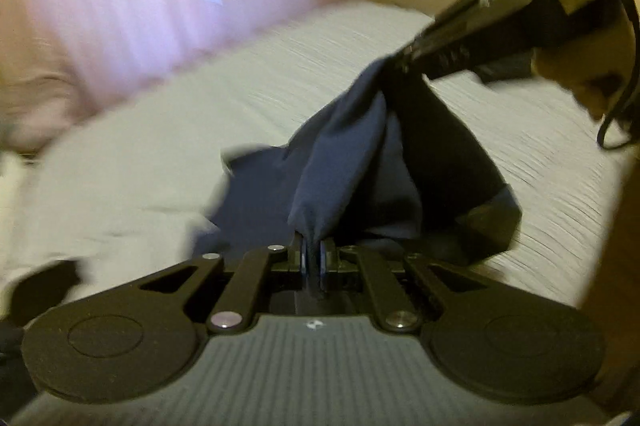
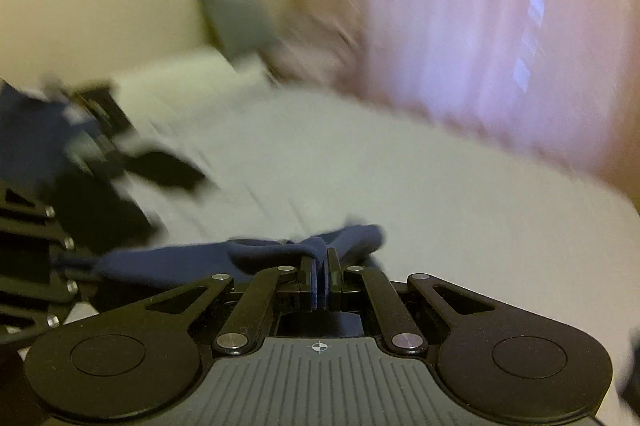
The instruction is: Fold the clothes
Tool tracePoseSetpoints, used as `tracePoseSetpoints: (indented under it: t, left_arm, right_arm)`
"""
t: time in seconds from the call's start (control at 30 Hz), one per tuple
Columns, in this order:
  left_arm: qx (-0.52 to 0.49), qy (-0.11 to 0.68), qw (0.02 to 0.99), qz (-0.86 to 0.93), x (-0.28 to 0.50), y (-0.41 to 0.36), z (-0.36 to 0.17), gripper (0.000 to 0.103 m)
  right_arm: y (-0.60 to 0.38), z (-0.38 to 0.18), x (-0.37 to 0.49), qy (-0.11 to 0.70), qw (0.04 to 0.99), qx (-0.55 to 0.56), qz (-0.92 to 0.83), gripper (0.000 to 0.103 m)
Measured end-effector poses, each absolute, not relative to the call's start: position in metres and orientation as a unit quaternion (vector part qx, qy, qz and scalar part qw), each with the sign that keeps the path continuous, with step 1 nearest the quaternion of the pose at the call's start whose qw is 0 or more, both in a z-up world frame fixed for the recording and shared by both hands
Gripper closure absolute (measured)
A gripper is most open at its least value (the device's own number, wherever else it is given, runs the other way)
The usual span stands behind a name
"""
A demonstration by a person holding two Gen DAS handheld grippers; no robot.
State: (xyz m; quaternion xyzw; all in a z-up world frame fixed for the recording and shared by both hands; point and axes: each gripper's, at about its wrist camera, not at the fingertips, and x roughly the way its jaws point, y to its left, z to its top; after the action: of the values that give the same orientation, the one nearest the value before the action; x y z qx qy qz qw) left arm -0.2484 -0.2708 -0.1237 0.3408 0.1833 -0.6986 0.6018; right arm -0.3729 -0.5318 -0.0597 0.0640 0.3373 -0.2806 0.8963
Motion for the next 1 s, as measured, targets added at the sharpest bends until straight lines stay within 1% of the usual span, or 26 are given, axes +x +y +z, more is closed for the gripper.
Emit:
tracePoseSetpoints:
  t: [0.07, 0.17, 0.27, 0.37, 0.43, 0.53, 0.57, 0.63, 0.7, 0.77, 0.9, 1.0]
  left_arm:
    - [0.362, 0.19, 0.555, -0.724, -0.274, -0.284, -0.142, 0.099]
    - [0.388, 0.17, 0.511, -0.748, -0.289, -0.301, -0.147, 0.099]
    - [0.396, 0.156, 0.492, -0.759, -0.292, -0.316, -0.139, 0.099]
    - [0.39, 0.158, 0.495, -0.76, -0.29, -0.33, -0.133, 0.099]
    - [0.383, 0.17, 0.489, -0.765, -0.297, -0.329, -0.133, 0.099]
    - [0.375, 0.184, 0.482, -0.77, -0.288, -0.326, -0.133, 0.093]
    - [0.375, 0.186, 0.48, -0.771, -0.285, -0.323, -0.131, 0.087]
    - [0.371, 0.198, 0.481, -0.769, -0.275, -0.319, -0.13, 0.084]
    - [0.366, 0.216, 0.486, -0.764, -0.263, -0.316, -0.135, 0.074]
    - [0.372, 0.231, 0.493, -0.752, -0.252, -0.313, -0.144, 0.072]
    - [0.413, 0.241, 0.519, -0.708, -0.238, -0.308, -0.165, 0.07]
    - [0.417, 0.273, 0.559, -0.663, -0.225, -0.309, -0.174, 0.07]
  right_arm:
    - [-0.539, -0.077, -0.428, 0.365, 0.871, 0.1, -0.312, 0.102]
    - [-0.539, -0.094, -0.478, 0.381, 0.843, 0.147, -0.349, 0.102]
    - [-0.534, -0.097, -0.488, 0.378, 0.828, 0.182, -0.372, 0.102]
    - [-0.534, -0.101, -0.485, 0.374, 0.817, 0.205, -0.388, 0.102]
    - [-0.539, -0.101, -0.478, 0.374, 0.818, 0.202, -0.388, 0.102]
    - [-0.547, -0.108, -0.469, 0.377, 0.815, 0.201, -0.391, 0.102]
    - [-0.55, -0.112, -0.467, 0.379, 0.812, 0.206, -0.393, 0.102]
    - [-0.554, -0.124, -0.459, 0.385, 0.804, 0.209, -0.403, 0.102]
    - [-0.558, -0.128, -0.466, 0.389, 0.794, 0.219, -0.412, 0.102]
    - [-0.563, -0.131, -0.474, 0.395, 0.784, 0.224, -0.424, 0.102]
    - [-0.581, -0.158, -0.498, 0.422, 0.75, 0.248, -0.444, 0.102]
    - [-0.594, -0.178, -0.508, 0.449, 0.73, 0.26, -0.444, 0.102]
